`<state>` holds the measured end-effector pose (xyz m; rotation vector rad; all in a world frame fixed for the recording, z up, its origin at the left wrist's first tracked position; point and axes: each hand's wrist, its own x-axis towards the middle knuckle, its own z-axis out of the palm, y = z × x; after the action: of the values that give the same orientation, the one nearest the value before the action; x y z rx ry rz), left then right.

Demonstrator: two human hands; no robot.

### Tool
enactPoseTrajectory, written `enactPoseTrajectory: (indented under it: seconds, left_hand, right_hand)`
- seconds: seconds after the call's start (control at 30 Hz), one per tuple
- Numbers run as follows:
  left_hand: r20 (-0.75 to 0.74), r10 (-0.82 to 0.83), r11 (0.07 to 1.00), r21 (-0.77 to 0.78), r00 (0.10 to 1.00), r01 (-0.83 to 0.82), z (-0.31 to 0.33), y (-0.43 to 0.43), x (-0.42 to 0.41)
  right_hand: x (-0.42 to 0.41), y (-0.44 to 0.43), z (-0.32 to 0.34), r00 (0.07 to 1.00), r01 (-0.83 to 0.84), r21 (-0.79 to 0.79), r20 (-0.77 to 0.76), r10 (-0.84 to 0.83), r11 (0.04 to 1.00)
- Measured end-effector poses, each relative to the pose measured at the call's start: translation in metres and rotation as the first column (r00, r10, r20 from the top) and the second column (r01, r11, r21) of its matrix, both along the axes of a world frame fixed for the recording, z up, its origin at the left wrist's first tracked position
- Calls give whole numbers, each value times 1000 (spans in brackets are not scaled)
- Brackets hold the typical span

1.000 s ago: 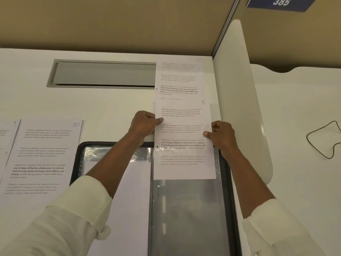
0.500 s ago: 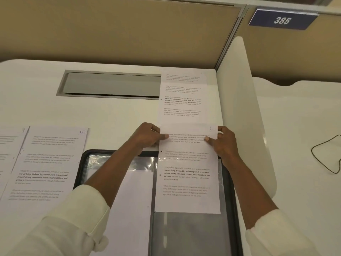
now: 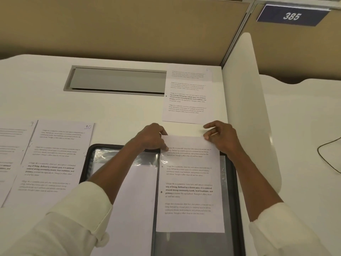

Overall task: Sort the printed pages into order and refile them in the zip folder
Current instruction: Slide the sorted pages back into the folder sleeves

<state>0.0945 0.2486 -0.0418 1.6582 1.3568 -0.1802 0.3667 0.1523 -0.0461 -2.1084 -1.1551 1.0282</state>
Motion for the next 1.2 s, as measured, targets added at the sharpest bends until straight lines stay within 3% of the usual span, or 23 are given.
enactPoseTrajectory:
  seconds: [0.1, 0.2, 0.33, 0.5, 0.63, 0.9, 1.2]
  left_hand:
    - [-5, -9, 999, 50, 1000, 10, 4, -9, -4]
    - [6, -16, 991, 132, 1000, 15, 3, -21, -7]
    - [41, -11, 981, 196, 999, 3, 1, -39, -11]
    - [158, 103, 956, 257, 982, -141, 1, -63, -19]
    - [33, 44, 895, 443, 998, -54, -6, -88, -35]
    - [-35, 32, 850, 526, 999, -9, -20, -137, -54]
    - [-115, 124, 820, 571, 986, -36, -35, -213, -65]
  right_hand:
    - [-4, 10, 10, 952, -282, -111, 92, 293, 953]
    - [-13, 21, 24, 861, -470, -230, 92, 499, 852]
    - [-37, 29, 33, 727, -594, -326, 175, 664, 735]
    - [-71, 31, 21, 700, -618, -171, 325, 636, 768]
    - [-81, 30, 7, 745, -594, -60, 336, 576, 803]
    - [-83, 18, 1, 705, -663, -97, 251, 663, 742]
    - [-96, -1, 4, 641, -669, -214, 320, 698, 712]
